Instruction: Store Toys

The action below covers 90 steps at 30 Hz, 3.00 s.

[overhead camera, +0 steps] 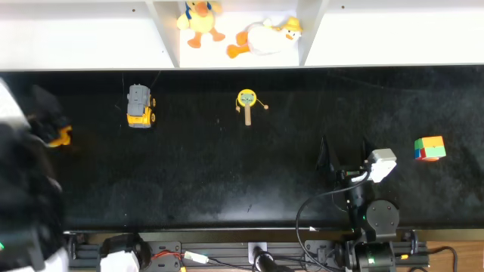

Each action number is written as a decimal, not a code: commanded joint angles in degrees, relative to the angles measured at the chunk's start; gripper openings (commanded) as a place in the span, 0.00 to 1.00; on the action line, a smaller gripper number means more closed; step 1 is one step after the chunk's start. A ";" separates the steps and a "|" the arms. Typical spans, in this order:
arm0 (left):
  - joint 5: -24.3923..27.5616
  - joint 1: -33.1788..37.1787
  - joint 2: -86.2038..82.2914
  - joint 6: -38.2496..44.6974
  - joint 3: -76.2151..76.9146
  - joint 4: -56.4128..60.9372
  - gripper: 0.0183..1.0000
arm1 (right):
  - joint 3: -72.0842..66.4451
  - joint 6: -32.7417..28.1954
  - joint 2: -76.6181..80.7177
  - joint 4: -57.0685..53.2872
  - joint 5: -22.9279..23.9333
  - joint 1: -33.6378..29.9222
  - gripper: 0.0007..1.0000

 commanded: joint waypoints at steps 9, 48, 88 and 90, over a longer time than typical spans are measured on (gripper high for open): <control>39.45 28.61 19.87 20.79 10.25 -8.87 1.00 | -0.81 0.44 -0.63 0.26 0.63 0.44 1.00; 38.25 33.16 35.23 29.05 -13.88 8.46 0.96 | -0.81 0.44 -0.63 0.26 0.63 0.44 1.00; 51.52 34.82 35.95 27.08 -20.17 19.85 0.23 | -0.81 0.44 -0.63 0.28 0.63 0.44 1.00; 51.49 34.82 35.95 25.90 -20.04 20.26 0.17 | -0.81 0.44 -0.63 0.28 0.63 0.44 0.99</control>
